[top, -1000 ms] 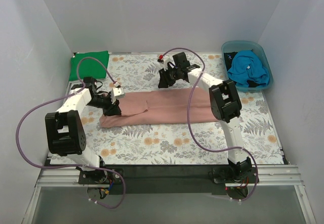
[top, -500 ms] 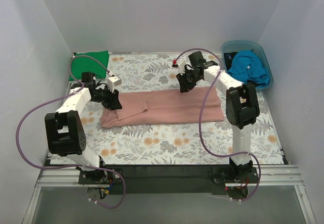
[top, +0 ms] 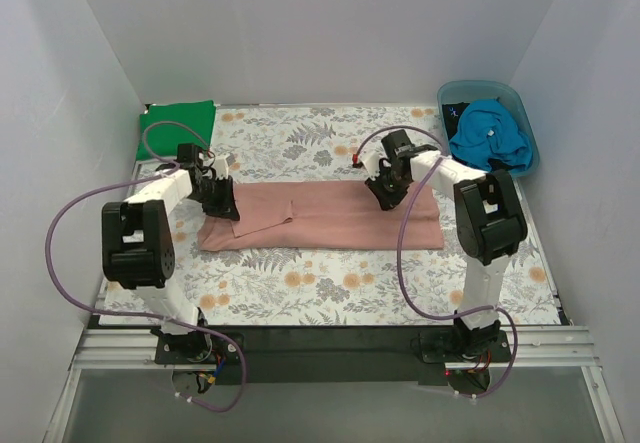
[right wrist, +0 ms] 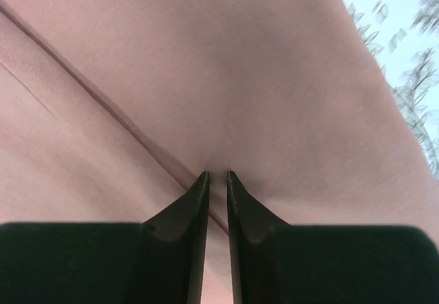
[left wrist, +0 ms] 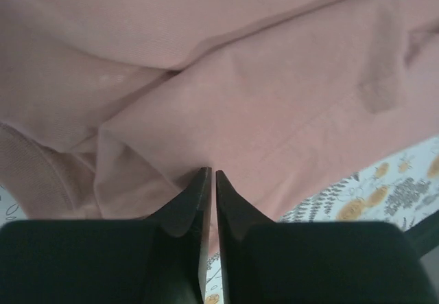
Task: Fold and stack the t-shirts
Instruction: Fold the tshirt
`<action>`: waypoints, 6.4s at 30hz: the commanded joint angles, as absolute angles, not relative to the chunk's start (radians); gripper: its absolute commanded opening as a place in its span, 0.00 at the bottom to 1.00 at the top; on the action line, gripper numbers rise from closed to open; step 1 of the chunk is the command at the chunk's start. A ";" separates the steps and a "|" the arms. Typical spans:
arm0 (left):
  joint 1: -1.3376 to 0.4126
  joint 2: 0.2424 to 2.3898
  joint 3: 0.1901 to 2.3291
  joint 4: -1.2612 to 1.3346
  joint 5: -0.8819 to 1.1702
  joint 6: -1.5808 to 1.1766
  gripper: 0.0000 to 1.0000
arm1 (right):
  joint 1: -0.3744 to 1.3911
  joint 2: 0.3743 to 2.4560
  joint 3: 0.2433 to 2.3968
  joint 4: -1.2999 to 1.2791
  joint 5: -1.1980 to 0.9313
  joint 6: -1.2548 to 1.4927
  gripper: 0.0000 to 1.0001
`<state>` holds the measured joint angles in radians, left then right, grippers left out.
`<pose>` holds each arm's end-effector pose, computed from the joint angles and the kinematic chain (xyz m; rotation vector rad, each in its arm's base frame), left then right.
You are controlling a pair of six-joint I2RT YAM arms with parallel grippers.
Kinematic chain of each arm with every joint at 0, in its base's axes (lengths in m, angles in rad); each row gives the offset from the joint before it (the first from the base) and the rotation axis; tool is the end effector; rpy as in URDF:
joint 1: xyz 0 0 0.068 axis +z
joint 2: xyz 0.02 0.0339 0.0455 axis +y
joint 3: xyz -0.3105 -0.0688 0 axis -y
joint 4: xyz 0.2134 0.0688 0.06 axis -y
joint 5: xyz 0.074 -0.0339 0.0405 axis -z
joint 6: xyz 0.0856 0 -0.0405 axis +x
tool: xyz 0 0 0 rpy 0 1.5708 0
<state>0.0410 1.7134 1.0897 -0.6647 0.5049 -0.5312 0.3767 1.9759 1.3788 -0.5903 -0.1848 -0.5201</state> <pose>0.3153 -0.0285 0.2019 -0.7116 2.7934 -0.8202 0.3771 0.1661 0.1818 -1.2317 2.4467 0.2151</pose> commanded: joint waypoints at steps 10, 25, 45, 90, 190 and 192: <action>-0.258 2.242 1.806 -0.640 0.114 -0.427 0.00 | 0.772 1.634 0.954 -0.689 -0.584 -0.483 0.27; -0.264 1.948 1.722 -0.528 0.308 -0.607 0.18 | 0.600 1.636 1.166 -0.525 -0.605 -0.328 0.33; -0.265 2.207 1.660 -0.595 0.292 -0.712 0.00 | 0.502 2.111 1.568 -0.305 -0.548 -0.121 0.30; -0.170 1.198 1.117 -0.262 0.655 -0.658 0.85 | 0.642 1.719 1.066 -0.468 -0.393 -0.374 0.41; -0.327 1.244 0.759 -0.367 0.755 0.301 0.00 | 0.760 1.405 0.941 -0.414 -0.219 -1.049 0.01; -0.302 1.331 0.826 -0.336 0.764 0.321 0.00 | 0.724 1.486 0.992 -0.402 -0.227 -1.098 0.01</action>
<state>-0.3367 1.2697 0.7361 -0.4297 0.7319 0.2756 0.7795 1.4128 0.9169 -0.4065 -0.2272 -1.0008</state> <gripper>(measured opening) 0.033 0.031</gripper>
